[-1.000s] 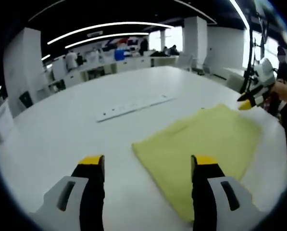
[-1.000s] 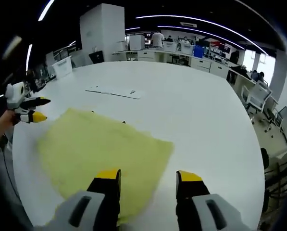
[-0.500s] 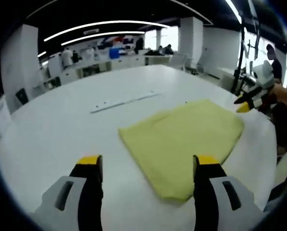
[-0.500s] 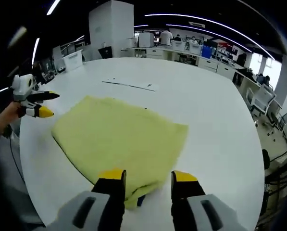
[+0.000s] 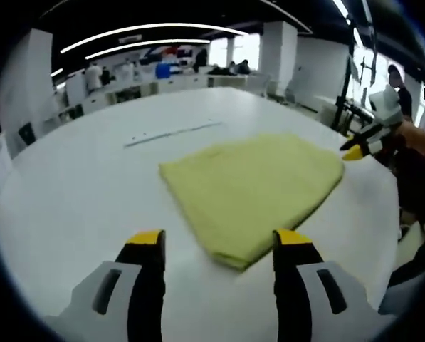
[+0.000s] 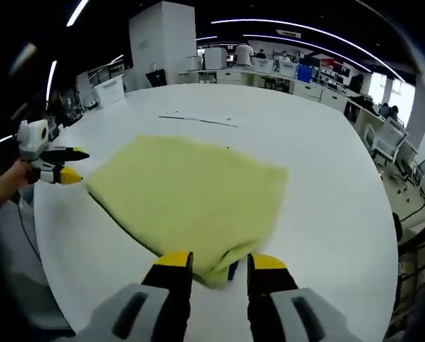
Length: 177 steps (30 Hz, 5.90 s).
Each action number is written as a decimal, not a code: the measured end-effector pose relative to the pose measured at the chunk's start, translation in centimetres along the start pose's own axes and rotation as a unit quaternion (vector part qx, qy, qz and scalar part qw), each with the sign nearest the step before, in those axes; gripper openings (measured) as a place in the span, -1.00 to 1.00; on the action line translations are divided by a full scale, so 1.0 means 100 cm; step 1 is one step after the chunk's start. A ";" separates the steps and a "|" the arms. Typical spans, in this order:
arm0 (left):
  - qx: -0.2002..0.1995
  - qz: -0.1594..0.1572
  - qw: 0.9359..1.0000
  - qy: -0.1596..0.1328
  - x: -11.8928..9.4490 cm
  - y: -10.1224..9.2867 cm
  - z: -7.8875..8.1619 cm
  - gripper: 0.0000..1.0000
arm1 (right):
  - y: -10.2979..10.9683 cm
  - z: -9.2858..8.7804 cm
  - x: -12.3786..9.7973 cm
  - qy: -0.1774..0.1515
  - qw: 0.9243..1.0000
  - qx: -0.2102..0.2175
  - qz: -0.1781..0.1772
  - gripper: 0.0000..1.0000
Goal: Fold the garment on the visible template until the final outline fits inside the template.
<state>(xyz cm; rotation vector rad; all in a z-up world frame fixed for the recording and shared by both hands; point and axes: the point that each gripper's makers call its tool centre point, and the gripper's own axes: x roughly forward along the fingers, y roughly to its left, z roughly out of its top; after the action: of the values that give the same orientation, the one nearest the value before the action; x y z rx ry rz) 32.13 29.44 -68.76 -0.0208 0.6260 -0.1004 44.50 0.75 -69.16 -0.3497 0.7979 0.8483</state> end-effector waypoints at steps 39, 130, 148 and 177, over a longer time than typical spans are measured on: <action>-0.079 0.007 0.996 0.027 0.003 -0.014 -0.046 -0.73 | 0.007 -0.028 0.008 0.001 0.999 0.022 -0.038 -1.00; 0.010 -0.033 0.999 0.028 -0.004 -0.010 -0.040 -0.74 | -0.025 -0.043 -0.007 0.042 0.996 -0.056 -0.047 -1.00; -0.001 -0.034 0.999 0.030 0.000 -0.008 -0.039 -1.00 | -0.024 -0.046 -0.008 0.048 0.996 -0.059 -0.041 -1.00; 0.015 -0.019 0.999 0.045 -0.035 -0.006 -0.056 -1.00 | 0.005 -0.065 -0.019 0.048 0.996 -0.072 -0.010 -1.00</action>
<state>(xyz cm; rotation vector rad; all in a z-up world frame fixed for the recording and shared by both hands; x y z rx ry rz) 26.00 29.27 -71.18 0.0003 0.7133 -0.1483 40.18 -3.61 -72.04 -0.5280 0.8228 0.8772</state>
